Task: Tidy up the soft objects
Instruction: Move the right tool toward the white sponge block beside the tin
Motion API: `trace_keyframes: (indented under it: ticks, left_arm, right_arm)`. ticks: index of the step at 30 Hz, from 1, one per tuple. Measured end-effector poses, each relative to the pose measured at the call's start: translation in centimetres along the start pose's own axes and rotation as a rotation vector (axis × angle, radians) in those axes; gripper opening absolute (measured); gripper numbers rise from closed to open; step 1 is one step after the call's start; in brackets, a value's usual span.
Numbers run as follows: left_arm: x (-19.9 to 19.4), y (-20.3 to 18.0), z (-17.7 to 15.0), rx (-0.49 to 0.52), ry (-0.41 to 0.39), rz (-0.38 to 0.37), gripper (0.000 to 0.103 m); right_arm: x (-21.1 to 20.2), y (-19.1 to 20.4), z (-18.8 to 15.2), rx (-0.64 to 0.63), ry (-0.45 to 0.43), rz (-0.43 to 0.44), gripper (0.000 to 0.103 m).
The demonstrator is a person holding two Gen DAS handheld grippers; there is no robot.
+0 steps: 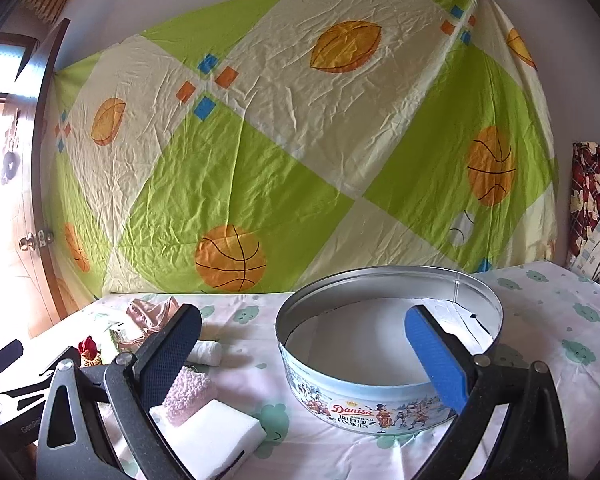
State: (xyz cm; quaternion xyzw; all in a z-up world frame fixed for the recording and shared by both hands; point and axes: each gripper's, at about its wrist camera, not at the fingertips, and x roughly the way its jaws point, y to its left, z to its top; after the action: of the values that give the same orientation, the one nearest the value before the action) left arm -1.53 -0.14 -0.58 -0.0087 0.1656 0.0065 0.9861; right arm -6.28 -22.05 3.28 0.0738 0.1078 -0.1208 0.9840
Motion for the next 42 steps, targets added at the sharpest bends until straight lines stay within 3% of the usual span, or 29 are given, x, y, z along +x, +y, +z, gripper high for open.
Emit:
trace_keyframes:
  ticks: [4, 42]
  left_arm:
    - [0.1, -0.1, 0.0, 0.001, 0.009, -0.003, 0.103]
    - [0.7, 0.1, 0.0, 0.001, 0.046, 0.022, 0.103]
  right_arm:
    - [0.5, -0.2, -0.1, 0.011, 0.033, 0.013, 0.102]
    - [0.4, 0.9, -0.2, -0.028, 0.045, 0.035, 0.102]
